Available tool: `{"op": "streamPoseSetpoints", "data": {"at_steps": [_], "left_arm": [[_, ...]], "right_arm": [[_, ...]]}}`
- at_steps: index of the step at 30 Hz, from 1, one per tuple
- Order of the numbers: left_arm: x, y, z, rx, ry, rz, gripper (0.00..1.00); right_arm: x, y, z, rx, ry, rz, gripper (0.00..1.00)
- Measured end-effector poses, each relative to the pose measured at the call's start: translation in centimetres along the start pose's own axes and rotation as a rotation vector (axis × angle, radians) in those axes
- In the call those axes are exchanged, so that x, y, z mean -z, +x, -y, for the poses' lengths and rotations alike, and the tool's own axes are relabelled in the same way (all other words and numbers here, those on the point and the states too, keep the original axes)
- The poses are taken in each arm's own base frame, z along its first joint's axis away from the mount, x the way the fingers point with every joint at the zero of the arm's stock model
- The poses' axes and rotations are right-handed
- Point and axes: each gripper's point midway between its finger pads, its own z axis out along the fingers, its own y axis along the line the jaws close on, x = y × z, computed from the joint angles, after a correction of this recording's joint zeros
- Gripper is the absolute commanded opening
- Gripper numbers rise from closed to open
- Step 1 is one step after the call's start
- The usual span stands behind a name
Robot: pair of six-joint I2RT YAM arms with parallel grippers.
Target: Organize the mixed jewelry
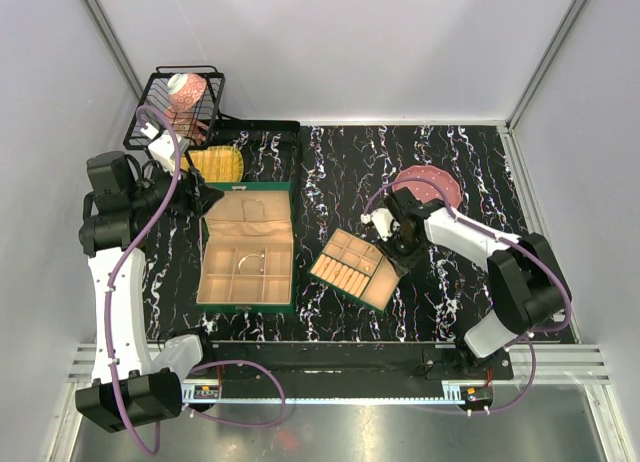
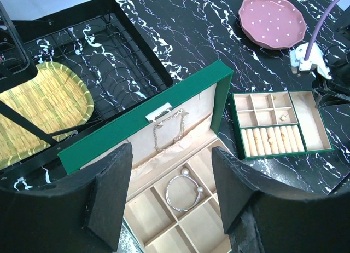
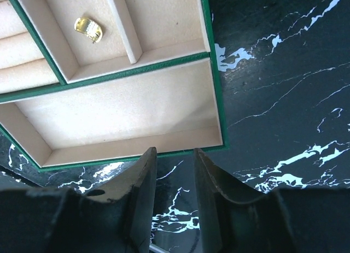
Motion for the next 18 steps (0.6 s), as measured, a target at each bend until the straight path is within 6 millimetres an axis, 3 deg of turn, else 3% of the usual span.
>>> {"op": "streamPoseSetpoints", "data": {"at_steps": [18], "left_arm": [[0.36,-0.18,0.07,-0.009,-0.018,0.007,0.63]], "right_arm": [[-0.09,0.03,0.18,-0.04,0.005,-0.035,0.42]]}}
